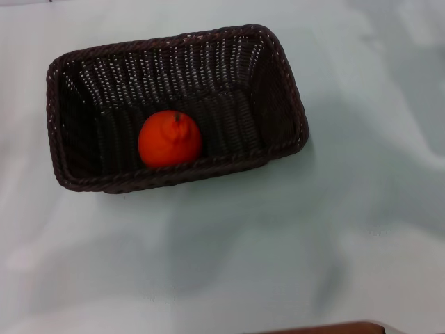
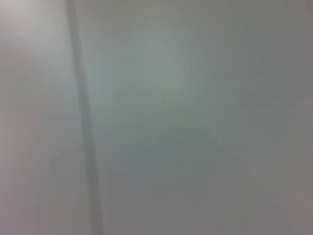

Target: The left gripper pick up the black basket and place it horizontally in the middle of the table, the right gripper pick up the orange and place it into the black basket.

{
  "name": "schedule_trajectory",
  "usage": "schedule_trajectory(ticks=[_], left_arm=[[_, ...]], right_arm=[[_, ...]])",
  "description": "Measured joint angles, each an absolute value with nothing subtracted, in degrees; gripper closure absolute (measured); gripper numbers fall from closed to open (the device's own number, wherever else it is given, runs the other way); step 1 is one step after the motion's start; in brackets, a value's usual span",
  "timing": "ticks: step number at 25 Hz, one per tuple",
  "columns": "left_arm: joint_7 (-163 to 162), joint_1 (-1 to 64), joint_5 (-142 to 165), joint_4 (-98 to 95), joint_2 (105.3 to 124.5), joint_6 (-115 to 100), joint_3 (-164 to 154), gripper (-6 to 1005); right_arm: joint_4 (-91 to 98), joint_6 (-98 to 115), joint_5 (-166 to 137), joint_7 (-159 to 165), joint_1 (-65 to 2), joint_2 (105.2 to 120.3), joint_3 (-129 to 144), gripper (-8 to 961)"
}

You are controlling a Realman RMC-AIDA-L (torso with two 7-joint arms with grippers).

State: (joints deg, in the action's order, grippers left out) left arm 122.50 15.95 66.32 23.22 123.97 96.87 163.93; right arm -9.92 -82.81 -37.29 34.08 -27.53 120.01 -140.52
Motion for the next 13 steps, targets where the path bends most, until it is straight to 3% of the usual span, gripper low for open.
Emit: schedule_trajectory(ticks=[7,13], left_arm=[[130.34,14.98,61.01,17.72,124.09,99.04,163.92,127],[130.44,15.02,60.81,16.97,124.1,99.44,163.92,213]], right_arm=[[-8.08,-83.39,-29.61,30.49,-25.37,120.01,-140.59,23],[-7.32,-82.97,-29.31,30.38,-25.59,119.99,-140.62,23]])
